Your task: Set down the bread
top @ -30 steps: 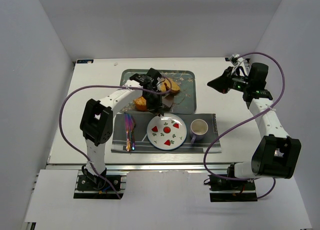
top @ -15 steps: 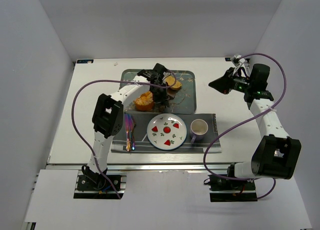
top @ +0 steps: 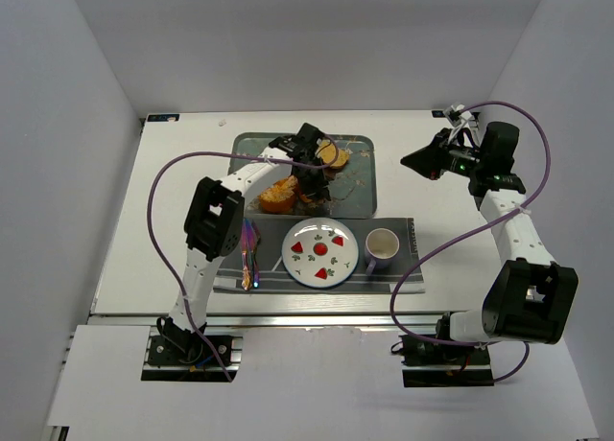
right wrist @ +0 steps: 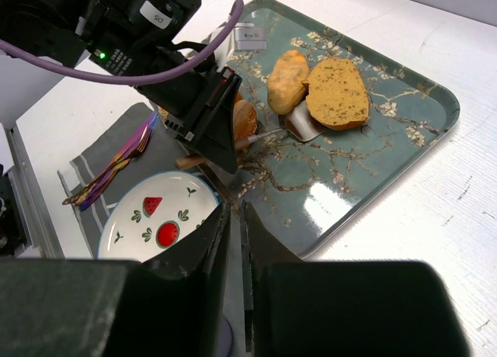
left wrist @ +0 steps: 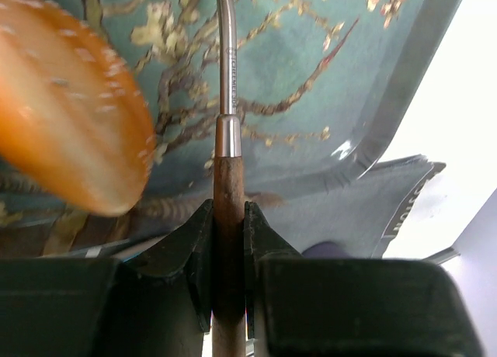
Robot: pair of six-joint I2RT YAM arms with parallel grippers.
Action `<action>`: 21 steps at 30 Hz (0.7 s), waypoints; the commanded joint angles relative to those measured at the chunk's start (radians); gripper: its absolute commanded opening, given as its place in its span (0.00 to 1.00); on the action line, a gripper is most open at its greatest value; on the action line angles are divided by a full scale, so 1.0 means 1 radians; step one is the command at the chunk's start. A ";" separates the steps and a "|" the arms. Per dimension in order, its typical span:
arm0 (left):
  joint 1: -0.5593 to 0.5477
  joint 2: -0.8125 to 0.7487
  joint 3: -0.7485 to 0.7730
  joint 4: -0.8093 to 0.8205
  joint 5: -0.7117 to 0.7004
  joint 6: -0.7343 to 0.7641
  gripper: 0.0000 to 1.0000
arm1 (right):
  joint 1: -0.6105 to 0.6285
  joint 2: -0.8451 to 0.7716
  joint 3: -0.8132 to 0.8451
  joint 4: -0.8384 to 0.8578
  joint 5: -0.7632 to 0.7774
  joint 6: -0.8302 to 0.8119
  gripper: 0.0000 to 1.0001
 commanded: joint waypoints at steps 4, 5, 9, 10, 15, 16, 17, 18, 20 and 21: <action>0.006 -0.017 -0.039 0.091 -0.018 -0.038 0.00 | -0.011 -0.037 -0.021 0.034 -0.027 0.007 0.16; 0.005 -0.028 -0.063 0.111 -0.021 -0.033 0.00 | -0.013 -0.040 -0.021 0.034 -0.027 0.007 0.16; 0.006 -0.103 -0.201 0.268 -0.003 0.001 0.00 | -0.019 -0.040 -0.022 0.032 -0.029 0.006 0.16; 0.006 -0.135 -0.231 0.296 0.003 0.014 0.00 | -0.019 -0.040 -0.022 0.031 -0.030 0.006 0.16; 0.006 -0.204 -0.355 0.427 0.041 0.062 0.00 | -0.019 -0.037 -0.024 0.032 -0.035 0.007 0.16; 0.006 -0.227 -0.370 0.442 0.051 0.071 0.00 | -0.019 -0.035 -0.024 0.032 -0.035 0.007 0.16; 0.006 -0.238 -0.383 0.465 0.054 0.074 0.00 | -0.019 -0.037 -0.024 0.032 -0.033 0.007 0.16; 0.008 -0.247 -0.398 0.471 0.055 0.079 0.00 | -0.021 -0.035 -0.022 0.032 -0.035 0.007 0.16; 0.008 -0.268 -0.407 0.490 0.066 0.090 0.00 | -0.021 -0.038 -0.022 0.032 -0.035 0.006 0.16; 0.008 -0.275 -0.415 0.497 0.071 0.094 0.00 | -0.021 -0.038 -0.021 0.029 -0.035 0.006 0.16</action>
